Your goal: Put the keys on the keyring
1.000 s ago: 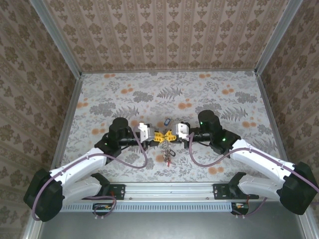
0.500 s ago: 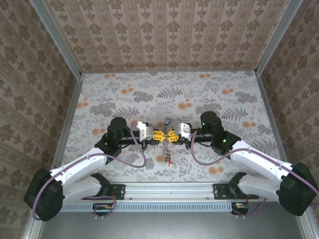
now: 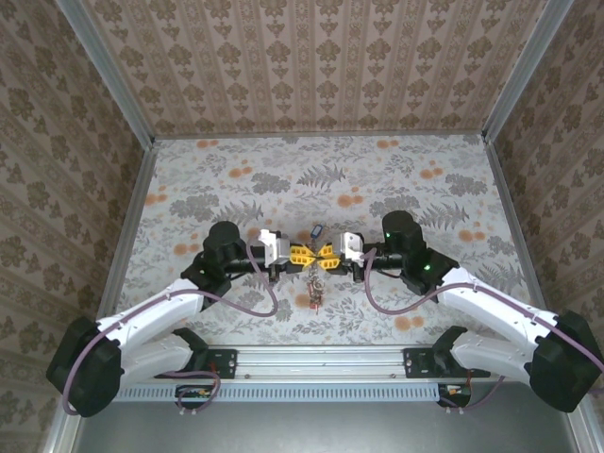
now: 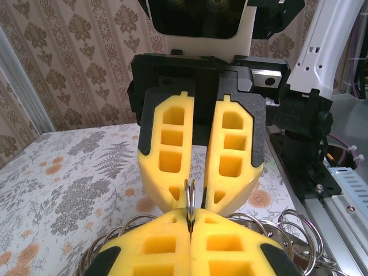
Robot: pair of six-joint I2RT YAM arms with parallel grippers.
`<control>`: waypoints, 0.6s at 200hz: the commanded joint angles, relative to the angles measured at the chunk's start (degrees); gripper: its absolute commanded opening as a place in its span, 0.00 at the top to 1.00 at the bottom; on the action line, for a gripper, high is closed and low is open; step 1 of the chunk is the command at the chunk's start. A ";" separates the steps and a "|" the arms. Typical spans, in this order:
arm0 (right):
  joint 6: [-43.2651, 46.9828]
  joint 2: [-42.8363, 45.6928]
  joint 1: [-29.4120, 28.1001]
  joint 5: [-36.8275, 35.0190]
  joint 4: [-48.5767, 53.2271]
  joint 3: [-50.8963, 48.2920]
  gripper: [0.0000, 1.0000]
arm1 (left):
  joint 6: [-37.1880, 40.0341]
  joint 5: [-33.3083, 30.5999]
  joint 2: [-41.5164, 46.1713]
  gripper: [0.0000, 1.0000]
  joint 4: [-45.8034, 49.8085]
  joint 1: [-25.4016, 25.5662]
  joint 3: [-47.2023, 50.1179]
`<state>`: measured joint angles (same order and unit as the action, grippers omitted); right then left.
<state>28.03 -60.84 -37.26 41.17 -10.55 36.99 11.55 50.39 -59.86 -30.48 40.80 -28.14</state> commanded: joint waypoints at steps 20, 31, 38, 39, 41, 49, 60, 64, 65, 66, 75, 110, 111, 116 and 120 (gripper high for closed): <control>-0.70 1.77 -0.32 1.90 -2.03 -0.42 0.97 | -0.12 1.20 -0.10 1.00 -2.46 0.41 -0.83; -0.79 1.78 -0.36 1.81 -2.26 -0.45 0.96 | -0.09 1.21 -0.04 1.00 -2.39 0.35 -0.86; -0.96 1.71 -0.36 1.60 -2.50 -0.56 0.90 | -0.04 1.13 0.00 1.00 -2.39 0.42 -0.83; -1.00 1.70 -0.36 1.58 -2.52 -0.58 0.89 | -0.04 1.21 0.00 1.00 -2.39 0.42 -0.85; -1.04 1.65 -0.36 1.55 -2.65 -0.60 0.87 | -0.04 1.20 0.00 1.00 -2.37 0.38 -0.86; -1.29 1.65 -0.30 1.28 -3.09 -0.77 0.81 | -0.04 1.21 0.00 1.00 -2.46 0.42 -0.86; -1.64 1.82 -0.36 0.75 -4.09 -1.16 0.82 | 0.07 1.22 0.00 1.00 -2.31 0.37 -0.75; -1.74 1.86 -0.35 0.53 -4.39 -1.29 0.83 | 0.05 1.20 0.00 1.00 -2.31 0.42 -0.71; -1.75 1.91 -0.36 0.47 -4.44 -1.35 0.84 | 0.09 1.25 0.05 1.00 -2.35 0.38 -0.74; -1.75 1.93 -0.36 0.44 -4.50 -1.33 0.85 | 0.07 1.27 0.07 1.00 -2.37 0.40 -0.76; -1.76 2.03 -0.31 0.29 -4.58 -1.42 0.89 | 0.05 1.17 0.09 1.00 -2.46 0.42 -0.77; -1.98 2.17 -0.27 0.84 -4.90 -1.40 0.94 | 0.38 0.50 0.03 1.00 -2.57 0.35 -0.65; -1.95 2.15 -0.27 0.84 -4.91 -1.40 0.94 | 0.39 0.45 0.01 1.00 -2.57 0.34 -0.67; -2.09 2.13 -0.27 0.82 -5.07 -1.40 0.91 | 0.42 0.50 -0.12 1.00 -2.61 0.40 -0.75; -2.17 2.13 -0.27 0.72 -5.30 -1.43 0.87 | 0.40 0.50 -0.25 1.00 -2.65 0.38 -0.77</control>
<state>26.65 -59.94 -37.26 40.75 -12.27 35.88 11.57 50.59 -59.94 -30.46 40.84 -28.14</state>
